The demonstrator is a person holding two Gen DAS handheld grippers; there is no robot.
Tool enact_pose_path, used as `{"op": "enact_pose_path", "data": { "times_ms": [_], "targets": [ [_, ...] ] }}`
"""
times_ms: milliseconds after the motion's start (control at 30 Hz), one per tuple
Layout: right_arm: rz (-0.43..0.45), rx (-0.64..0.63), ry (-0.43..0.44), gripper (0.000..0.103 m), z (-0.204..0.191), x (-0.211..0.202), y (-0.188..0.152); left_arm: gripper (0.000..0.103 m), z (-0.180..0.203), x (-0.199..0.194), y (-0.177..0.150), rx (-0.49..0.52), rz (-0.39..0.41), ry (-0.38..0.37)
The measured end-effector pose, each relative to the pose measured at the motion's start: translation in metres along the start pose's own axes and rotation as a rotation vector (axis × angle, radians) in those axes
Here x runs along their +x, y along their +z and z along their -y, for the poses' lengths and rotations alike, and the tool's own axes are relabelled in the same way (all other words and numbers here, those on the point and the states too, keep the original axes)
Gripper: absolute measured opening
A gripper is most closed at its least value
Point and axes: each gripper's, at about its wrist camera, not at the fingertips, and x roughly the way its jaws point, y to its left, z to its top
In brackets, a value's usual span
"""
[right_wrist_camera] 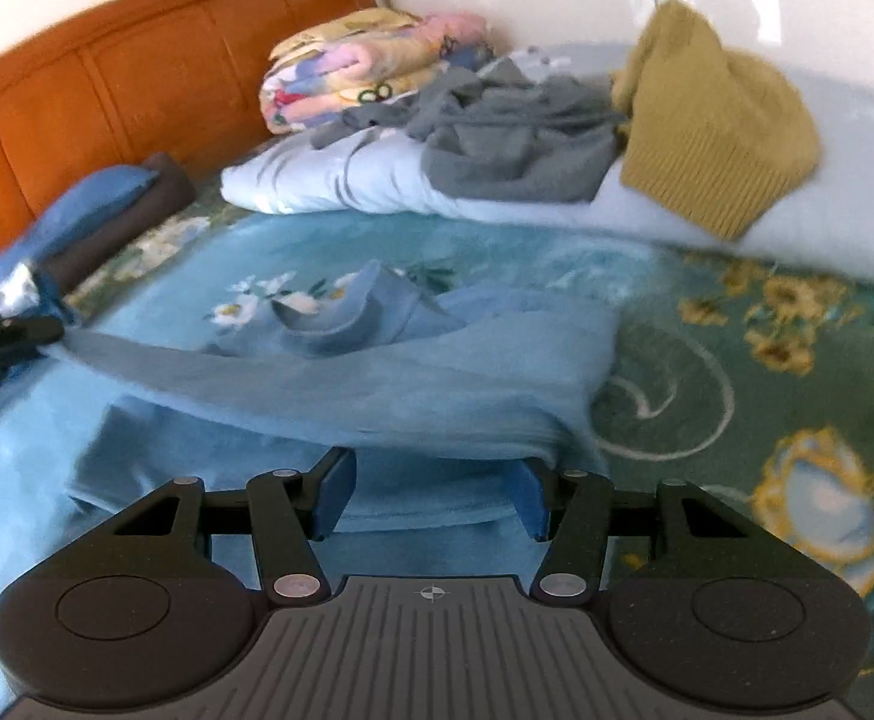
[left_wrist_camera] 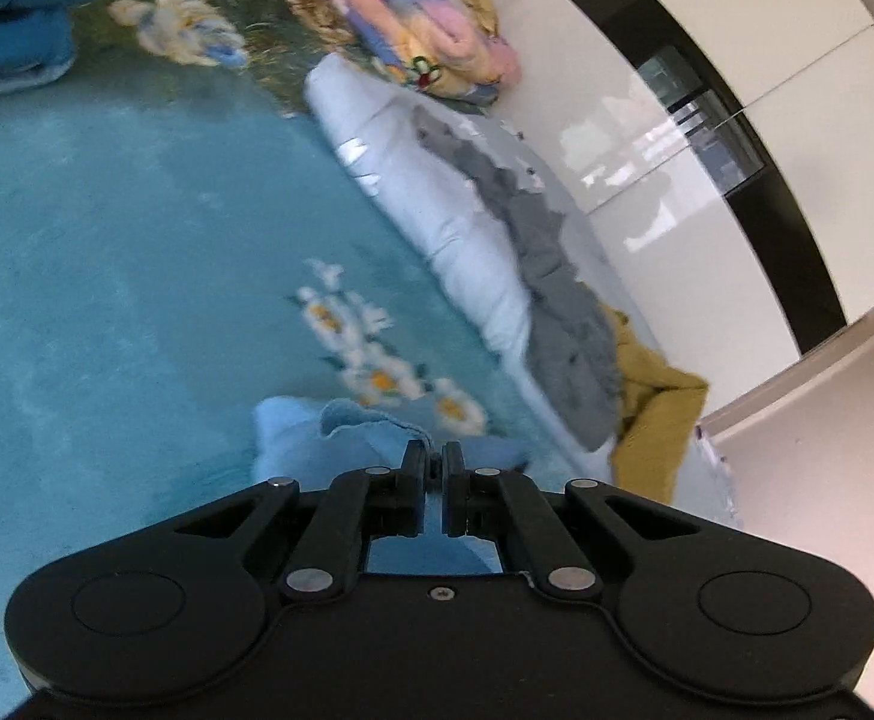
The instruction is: Fold clothes
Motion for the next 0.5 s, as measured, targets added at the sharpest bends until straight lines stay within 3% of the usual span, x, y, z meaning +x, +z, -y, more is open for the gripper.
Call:
{"op": "enact_pose_path", "data": {
  "times_ms": [133, 300, 400, 500],
  "targets": [
    [0.019, -0.05, -0.05, 0.049, -0.004, -0.005, -0.007, 0.001, -0.017, 0.007, -0.013, 0.009, -0.028, 0.061],
    [-0.037, -0.027, -0.047, 0.051, 0.002, -0.006, -0.01, 0.001, -0.038, 0.021, -0.03, 0.019, -0.092, 0.127],
    [0.004, -0.005, -0.017, 0.052, 0.007, -0.024, -0.005, 0.002, -0.043, 0.021, -0.032, 0.001, -0.089, 0.115],
    [0.019, -0.026, -0.065, 0.058, 0.012, -0.031, -0.005, 0.002, -0.042, 0.019, -0.03, -0.007, -0.087, 0.094]
  ]
}}
